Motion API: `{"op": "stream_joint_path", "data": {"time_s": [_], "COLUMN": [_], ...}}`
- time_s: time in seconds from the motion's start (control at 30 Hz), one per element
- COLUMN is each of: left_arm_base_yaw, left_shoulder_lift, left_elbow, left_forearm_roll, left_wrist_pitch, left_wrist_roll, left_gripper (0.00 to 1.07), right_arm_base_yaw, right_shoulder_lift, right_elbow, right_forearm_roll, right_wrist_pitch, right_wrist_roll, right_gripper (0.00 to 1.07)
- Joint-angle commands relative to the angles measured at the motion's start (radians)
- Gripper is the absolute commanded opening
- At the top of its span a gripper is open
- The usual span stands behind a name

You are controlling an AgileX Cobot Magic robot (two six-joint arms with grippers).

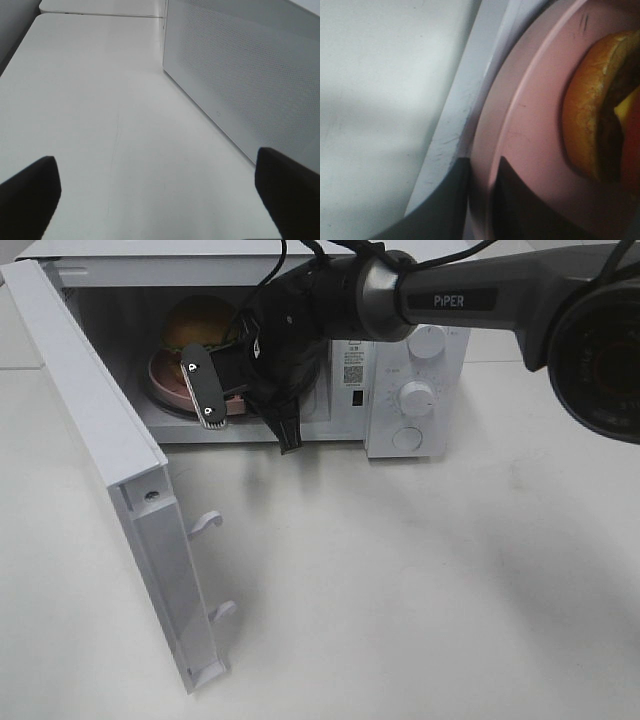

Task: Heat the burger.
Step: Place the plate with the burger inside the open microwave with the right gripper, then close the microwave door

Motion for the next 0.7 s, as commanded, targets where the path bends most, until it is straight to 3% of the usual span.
{"op": "stream_joint_path", "data": {"time_s": [0.03, 0.2, 0.4, 0.53, 0.6, 0.7], "left_arm_base_yaw": [0.003, 0.003, 0.003, 0.003, 0.003, 0.003], "left_shoulder_lift": [-0.016, -0.016, -0.016, -0.016, -0.016, -0.016], "left_elbow": [0.0, 0.0, 0.0, 0.0, 0.0, 0.0], "left_forearm_roll": [-0.001, -0.001, -0.001, -0.001, -0.001, -0.001], "left_wrist_pitch": [-0.013, -0.013, -0.013, -0.013, -0.013, -0.013], "left_wrist_roll": [0.0, 0.0, 0.0, 0.0, 0.0, 0.0], "left_gripper": [0.98, 0.98, 0.98, 0.98, 0.98, 0.98], "right_arm_base_yaw": [-0.003, -0.003, -0.002, 0.0, 0.0, 0.0], "right_shoulder_lift": [-0.009, -0.009, -0.025, -0.055, -0.101, -0.127], "right_elbow": [-0.014, -0.009, 0.002, 0.062, 0.168, 0.213], "right_forearm_roll": [-0.044, -0.043, 0.004, 0.028, 0.027, 0.023], "right_wrist_pitch": [-0.03, -0.021, -0.019, -0.077, -0.145, -0.162], "right_wrist_roll": [0.061, 0.09, 0.086, 0.084, 0.084, 0.084], "right_gripper": [0.35, 0.49, 0.54, 0.56, 0.58, 0.61]}}
